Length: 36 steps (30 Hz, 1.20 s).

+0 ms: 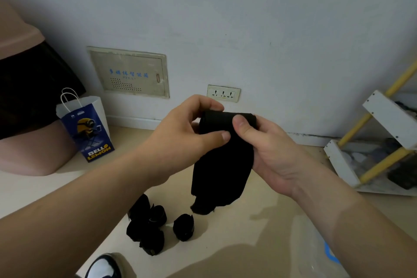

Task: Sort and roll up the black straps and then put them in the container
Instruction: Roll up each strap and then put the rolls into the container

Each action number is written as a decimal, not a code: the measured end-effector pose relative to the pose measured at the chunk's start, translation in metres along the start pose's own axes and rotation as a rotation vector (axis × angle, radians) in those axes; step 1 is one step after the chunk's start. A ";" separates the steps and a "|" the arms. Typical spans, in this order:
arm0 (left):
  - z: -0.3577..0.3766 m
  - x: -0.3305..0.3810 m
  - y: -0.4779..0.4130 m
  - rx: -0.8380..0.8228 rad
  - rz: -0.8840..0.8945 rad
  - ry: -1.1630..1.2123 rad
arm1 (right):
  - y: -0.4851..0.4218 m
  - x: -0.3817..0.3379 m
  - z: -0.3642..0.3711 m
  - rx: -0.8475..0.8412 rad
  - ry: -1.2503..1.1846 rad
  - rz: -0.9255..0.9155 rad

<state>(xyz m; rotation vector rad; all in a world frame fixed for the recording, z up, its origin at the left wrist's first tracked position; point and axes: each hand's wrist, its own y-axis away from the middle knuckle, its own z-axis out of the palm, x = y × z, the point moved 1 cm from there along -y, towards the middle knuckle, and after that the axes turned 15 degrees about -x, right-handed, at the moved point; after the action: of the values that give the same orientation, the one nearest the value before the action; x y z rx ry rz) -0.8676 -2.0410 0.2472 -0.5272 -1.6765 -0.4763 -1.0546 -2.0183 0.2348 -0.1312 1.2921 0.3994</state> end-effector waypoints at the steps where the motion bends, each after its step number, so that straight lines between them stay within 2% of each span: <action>1: 0.000 -0.002 -0.001 -0.025 -0.040 0.053 | 0.000 0.001 -0.001 0.012 0.008 -0.018; 4: 0.000 -0.007 -0.003 -0.085 -0.117 0.178 | -0.002 0.001 -0.004 0.042 0.079 -0.081; 8: 0.005 -0.010 -0.005 -0.094 -0.161 0.214 | -0.002 -0.001 -0.004 0.031 0.154 -0.127; 15: 0.012 0.001 -0.003 0.053 -0.144 0.081 | -0.001 0.002 0.004 0.003 0.188 -0.092; 22: 0.022 0.003 0.000 0.063 -0.173 0.073 | -0.002 0.001 0.010 0.041 0.103 -0.091; 25: 0.025 0.005 0.002 0.039 -0.189 0.031 | -0.004 0.002 0.013 0.077 0.068 -0.057; 30: 0.028 0.001 0.005 -0.003 -0.183 0.008 | 0.001 -0.002 0.014 0.020 0.050 0.030; 36: 0.022 -0.002 0.004 0.012 -0.107 -0.034 | 0.002 -0.001 0.014 0.041 0.030 0.092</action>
<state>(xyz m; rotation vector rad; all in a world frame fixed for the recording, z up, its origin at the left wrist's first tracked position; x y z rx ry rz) -0.8829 -2.0252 0.2418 -0.4401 -1.7452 -0.5377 -1.0427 -2.0120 0.2402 -0.0428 1.3382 0.4509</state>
